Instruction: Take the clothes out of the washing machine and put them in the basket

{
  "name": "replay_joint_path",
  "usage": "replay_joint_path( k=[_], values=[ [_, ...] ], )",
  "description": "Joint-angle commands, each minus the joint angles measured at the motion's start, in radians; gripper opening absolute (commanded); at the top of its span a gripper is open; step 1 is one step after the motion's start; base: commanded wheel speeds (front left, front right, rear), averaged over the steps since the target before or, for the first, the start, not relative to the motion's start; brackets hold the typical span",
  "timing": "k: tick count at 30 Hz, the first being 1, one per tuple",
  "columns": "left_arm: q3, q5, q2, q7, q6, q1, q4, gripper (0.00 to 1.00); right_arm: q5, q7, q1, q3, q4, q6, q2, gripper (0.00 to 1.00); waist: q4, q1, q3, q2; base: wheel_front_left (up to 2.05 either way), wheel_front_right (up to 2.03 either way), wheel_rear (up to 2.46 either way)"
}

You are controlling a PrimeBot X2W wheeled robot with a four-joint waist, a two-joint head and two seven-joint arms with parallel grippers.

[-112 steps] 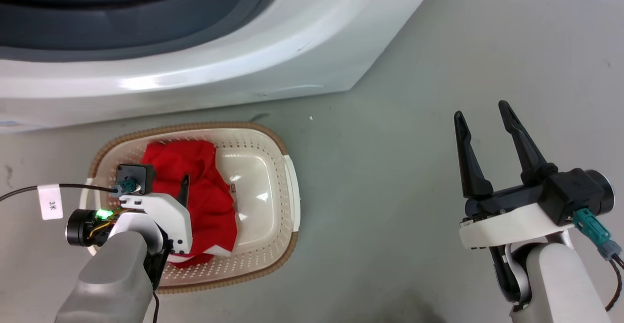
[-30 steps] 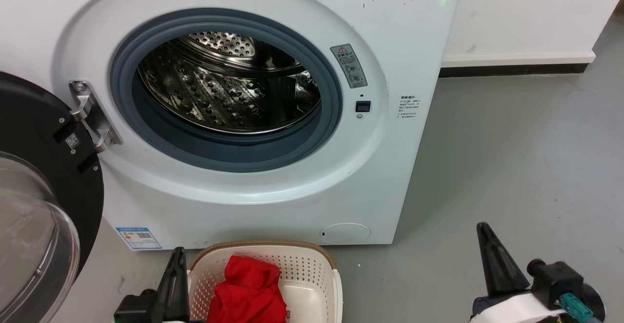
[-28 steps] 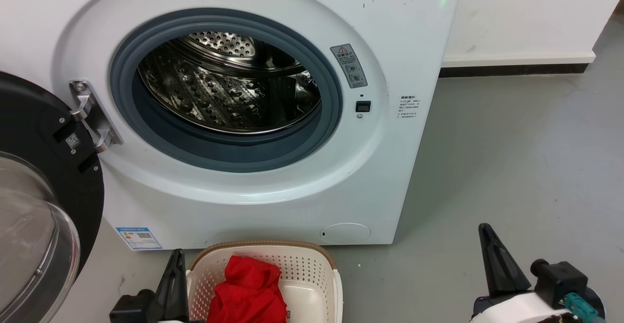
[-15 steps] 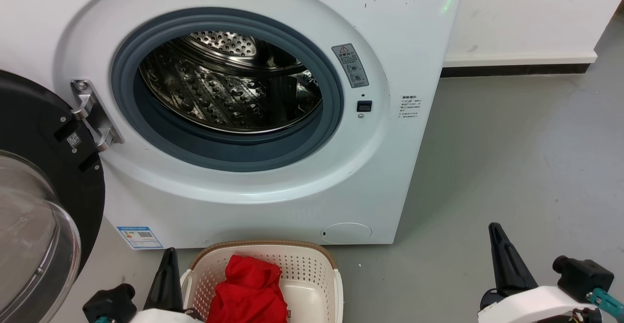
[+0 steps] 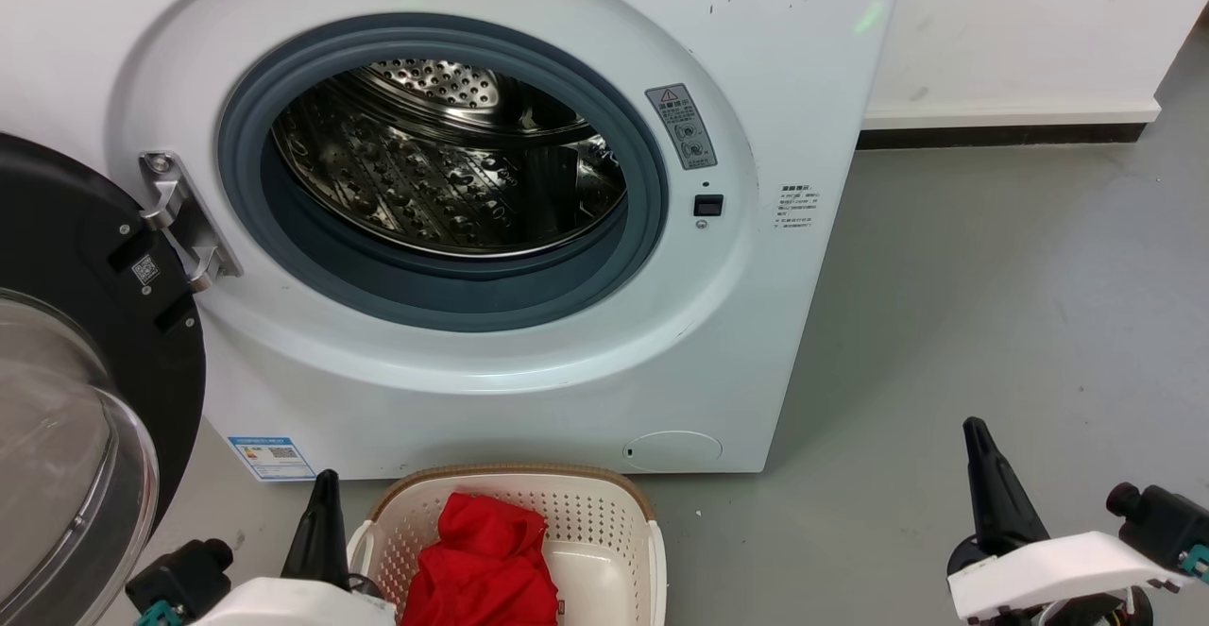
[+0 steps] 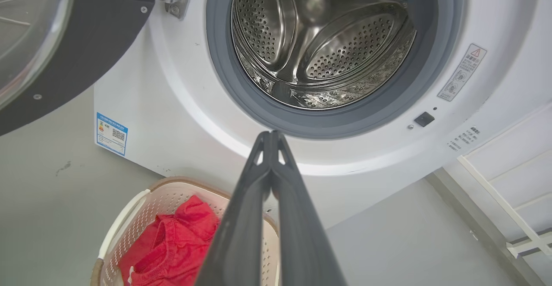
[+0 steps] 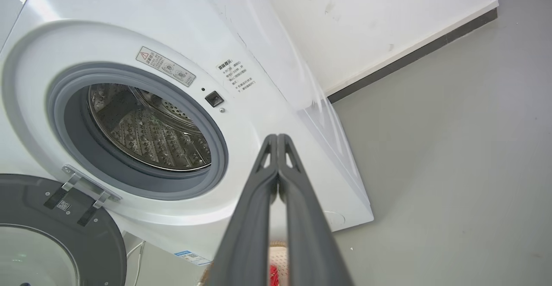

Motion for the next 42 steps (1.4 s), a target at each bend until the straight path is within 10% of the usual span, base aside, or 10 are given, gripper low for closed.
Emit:
replay_joint_path(
  k=[1,42],
  values=[
    [0.006,-0.037,0.001,0.007,-0.006,-0.034,-0.008,0.0,0.038,0.006,-0.03,-0.004,-0.009,0.0,-0.009,0.0,0.0,-0.0001,0.0,0.0,0.0,0.0,0.0],
    [0.045,-0.56,-0.001,0.133,-0.048,-0.116,0.05,0.0,0.563,0.128,-0.08,-0.049,0.018,0.0,-0.014,0.0,0.009,-0.0001,0.004,0.0,0.0,0.0,0.0]
  ],
)
